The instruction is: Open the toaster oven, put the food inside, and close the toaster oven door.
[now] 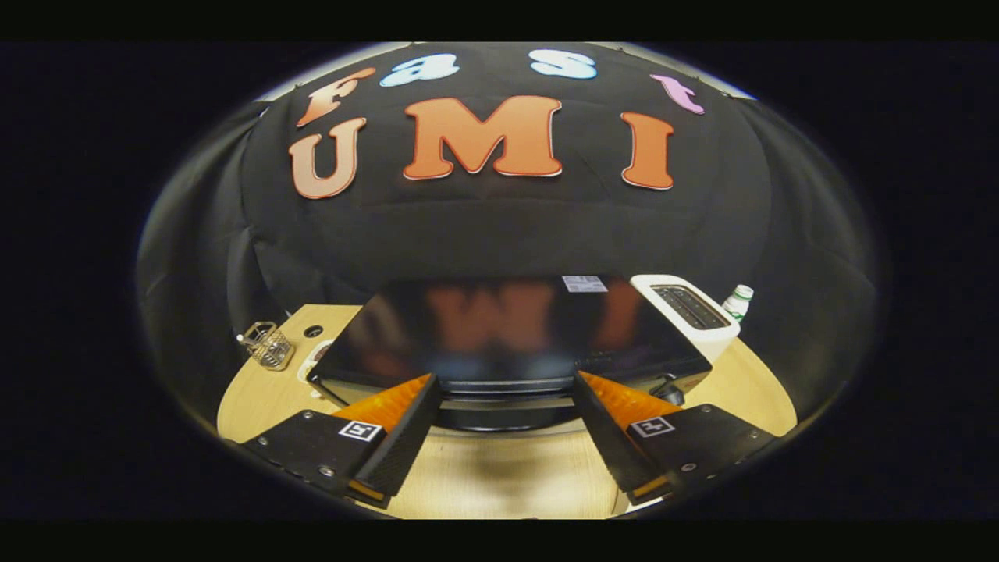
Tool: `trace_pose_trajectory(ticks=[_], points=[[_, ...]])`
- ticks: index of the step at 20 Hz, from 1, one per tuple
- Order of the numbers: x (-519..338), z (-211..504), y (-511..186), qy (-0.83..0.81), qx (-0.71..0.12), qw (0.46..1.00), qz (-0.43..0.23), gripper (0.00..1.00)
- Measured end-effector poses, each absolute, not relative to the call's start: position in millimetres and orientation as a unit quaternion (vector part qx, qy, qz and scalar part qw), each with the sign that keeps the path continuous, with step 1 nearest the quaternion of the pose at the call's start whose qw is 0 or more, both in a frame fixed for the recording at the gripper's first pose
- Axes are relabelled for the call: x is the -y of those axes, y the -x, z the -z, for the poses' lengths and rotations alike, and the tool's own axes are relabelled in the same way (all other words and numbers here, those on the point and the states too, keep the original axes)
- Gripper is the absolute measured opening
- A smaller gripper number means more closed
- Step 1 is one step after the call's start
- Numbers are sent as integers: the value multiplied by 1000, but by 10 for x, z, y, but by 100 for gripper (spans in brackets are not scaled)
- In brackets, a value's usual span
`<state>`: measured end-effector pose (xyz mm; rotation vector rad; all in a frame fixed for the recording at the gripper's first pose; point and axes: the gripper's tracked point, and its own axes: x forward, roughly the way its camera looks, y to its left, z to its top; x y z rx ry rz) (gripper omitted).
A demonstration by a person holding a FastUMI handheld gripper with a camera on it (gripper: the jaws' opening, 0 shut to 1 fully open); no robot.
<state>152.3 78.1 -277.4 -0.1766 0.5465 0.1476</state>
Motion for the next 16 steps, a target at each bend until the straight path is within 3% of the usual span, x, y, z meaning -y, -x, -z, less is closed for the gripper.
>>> trace_pose_trajectory(ticks=[16], points=[[-435, 3376, -311, 77, -317, 943, -68, 100]])
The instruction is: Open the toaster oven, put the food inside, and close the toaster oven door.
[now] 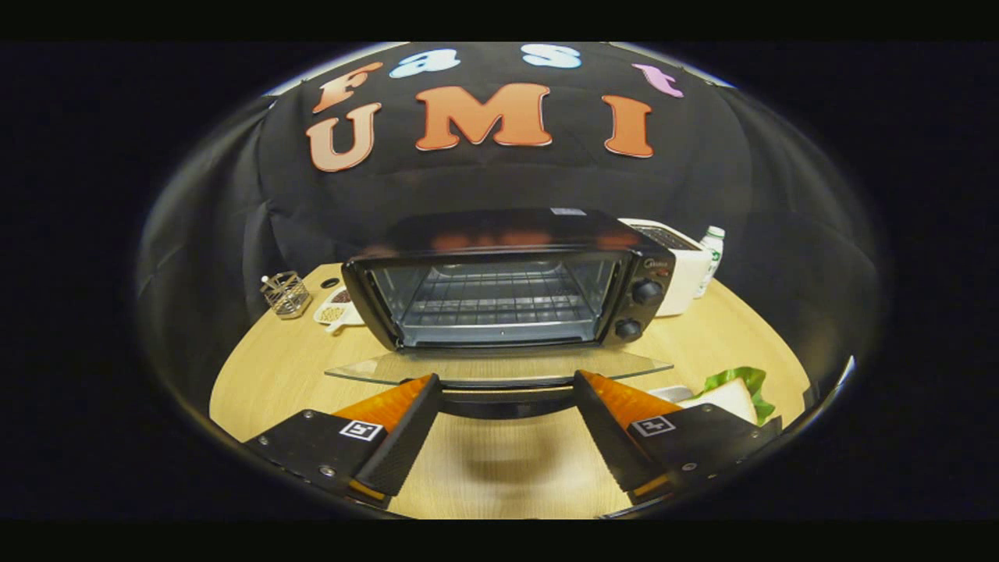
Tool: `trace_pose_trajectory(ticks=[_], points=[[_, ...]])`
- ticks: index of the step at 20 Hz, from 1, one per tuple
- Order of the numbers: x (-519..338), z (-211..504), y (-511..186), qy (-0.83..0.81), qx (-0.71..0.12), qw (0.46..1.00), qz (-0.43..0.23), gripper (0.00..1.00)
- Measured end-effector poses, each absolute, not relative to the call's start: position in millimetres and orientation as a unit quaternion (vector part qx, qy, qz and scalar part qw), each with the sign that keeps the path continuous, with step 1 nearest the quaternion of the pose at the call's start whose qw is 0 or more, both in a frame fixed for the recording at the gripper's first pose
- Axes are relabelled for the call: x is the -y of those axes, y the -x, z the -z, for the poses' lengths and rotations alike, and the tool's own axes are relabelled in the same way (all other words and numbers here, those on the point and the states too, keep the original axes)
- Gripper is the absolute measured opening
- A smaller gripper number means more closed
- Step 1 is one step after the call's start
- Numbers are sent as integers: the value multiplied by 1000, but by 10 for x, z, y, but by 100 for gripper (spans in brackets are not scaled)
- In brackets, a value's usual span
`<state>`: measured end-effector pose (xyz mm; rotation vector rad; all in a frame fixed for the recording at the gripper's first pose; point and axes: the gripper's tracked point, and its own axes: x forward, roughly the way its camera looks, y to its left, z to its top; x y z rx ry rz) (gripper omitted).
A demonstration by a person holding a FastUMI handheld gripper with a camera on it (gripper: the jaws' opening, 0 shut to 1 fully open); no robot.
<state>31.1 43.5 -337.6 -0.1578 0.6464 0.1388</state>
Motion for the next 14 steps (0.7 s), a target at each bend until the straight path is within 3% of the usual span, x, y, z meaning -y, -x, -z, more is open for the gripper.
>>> trace_pose_trajectory(ticks=[14], points=[[-203, 4312, 109, 40, -400, 915, -42, 100]])
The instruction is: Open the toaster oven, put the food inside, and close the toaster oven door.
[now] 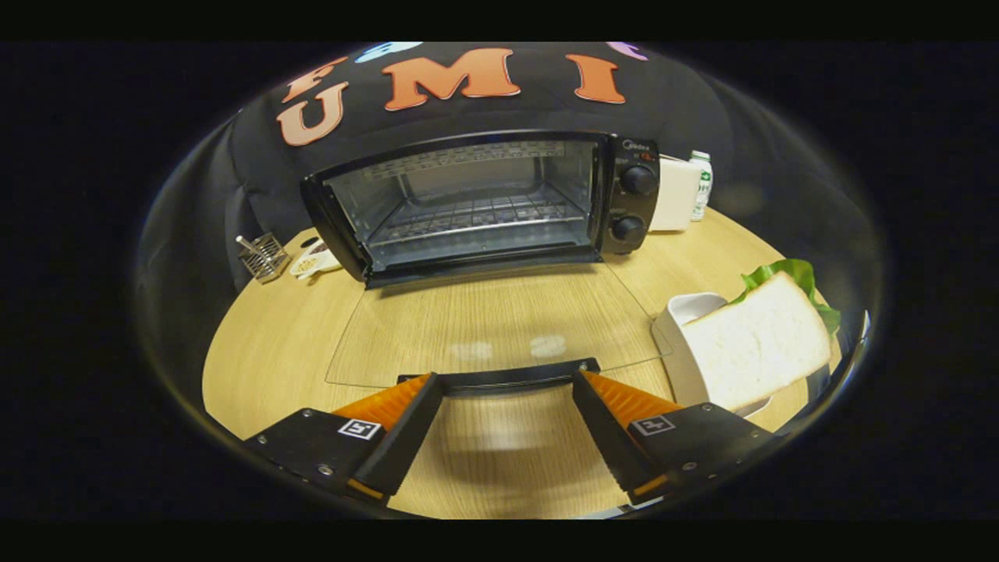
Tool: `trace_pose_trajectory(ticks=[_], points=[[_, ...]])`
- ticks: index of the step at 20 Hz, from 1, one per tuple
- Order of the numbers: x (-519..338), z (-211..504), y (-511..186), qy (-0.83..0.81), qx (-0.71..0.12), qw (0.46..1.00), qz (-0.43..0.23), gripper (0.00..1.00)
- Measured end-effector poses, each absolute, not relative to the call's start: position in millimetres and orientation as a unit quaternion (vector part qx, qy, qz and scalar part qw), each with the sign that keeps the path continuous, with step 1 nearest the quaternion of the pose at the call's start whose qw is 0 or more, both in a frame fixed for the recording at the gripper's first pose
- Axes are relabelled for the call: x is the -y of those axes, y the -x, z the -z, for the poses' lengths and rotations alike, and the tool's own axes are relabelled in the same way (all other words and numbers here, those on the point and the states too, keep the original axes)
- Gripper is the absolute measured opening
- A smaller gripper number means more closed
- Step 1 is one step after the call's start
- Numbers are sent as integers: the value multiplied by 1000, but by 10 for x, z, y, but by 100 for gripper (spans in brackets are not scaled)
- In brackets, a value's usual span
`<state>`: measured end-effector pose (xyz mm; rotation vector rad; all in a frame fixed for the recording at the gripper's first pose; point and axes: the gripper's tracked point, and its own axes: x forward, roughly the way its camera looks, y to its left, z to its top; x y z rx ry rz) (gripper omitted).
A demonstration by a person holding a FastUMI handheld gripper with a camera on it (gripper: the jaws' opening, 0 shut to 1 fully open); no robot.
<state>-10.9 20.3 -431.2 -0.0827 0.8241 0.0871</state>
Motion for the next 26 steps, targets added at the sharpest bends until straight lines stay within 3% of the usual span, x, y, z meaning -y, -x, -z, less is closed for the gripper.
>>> trace_pose_trajectory(ticks=[8, 16, 26], points=[[261, 3571, 256, 10, -407, 910, -82, 100], [1501, 2908, 111, 47, -448, 886, -109, 100], [2031, 3562, -175, -24, -586, 793, -168, 98]])
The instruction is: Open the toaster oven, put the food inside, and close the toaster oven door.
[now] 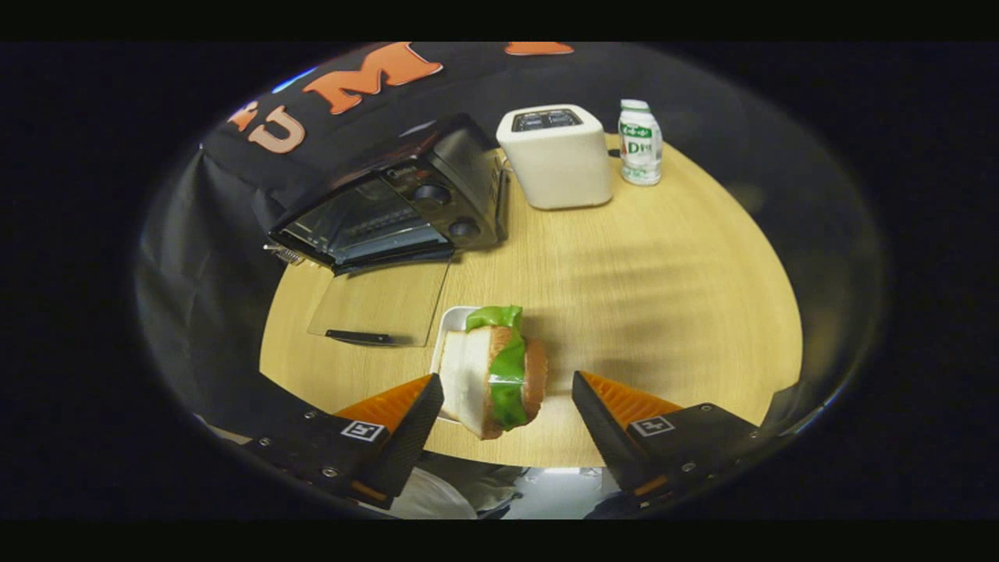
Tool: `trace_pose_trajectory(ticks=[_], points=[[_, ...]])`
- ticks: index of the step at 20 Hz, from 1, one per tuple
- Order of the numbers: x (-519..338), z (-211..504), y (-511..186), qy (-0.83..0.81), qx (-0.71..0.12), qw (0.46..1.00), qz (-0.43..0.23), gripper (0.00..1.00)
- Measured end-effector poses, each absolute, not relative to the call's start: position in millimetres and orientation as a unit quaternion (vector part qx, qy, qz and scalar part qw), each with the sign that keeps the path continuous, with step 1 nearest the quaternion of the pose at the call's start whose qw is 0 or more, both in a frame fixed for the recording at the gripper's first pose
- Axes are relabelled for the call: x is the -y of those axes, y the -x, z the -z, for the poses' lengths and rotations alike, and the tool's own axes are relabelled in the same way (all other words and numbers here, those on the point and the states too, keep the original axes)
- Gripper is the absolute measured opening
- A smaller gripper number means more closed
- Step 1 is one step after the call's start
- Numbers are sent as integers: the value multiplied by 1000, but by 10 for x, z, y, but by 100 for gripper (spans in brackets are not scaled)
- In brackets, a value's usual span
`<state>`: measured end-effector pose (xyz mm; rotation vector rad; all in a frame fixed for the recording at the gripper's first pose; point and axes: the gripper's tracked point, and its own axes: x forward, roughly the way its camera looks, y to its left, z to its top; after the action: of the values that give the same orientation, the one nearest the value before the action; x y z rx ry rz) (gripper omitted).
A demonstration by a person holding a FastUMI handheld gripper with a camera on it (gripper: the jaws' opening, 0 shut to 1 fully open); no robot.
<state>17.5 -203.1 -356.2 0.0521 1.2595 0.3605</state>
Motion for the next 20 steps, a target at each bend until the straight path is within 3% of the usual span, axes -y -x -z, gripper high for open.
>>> trace_pose_trajectory(ticks=[2, 4, 5, 10, 20], points=[[2036, 3660, -187, -31, -598, 781, -178, 93], [2023, 3704, -178, -34, -608, 771, -189, 75], [2007, 3711, -192, -40, -612, 767, -191, 60], [1982, 3529, -211, -60, -606, 772, -181, 29], [1977, 2895, -120, -78, -521, 847, -67, 26]])
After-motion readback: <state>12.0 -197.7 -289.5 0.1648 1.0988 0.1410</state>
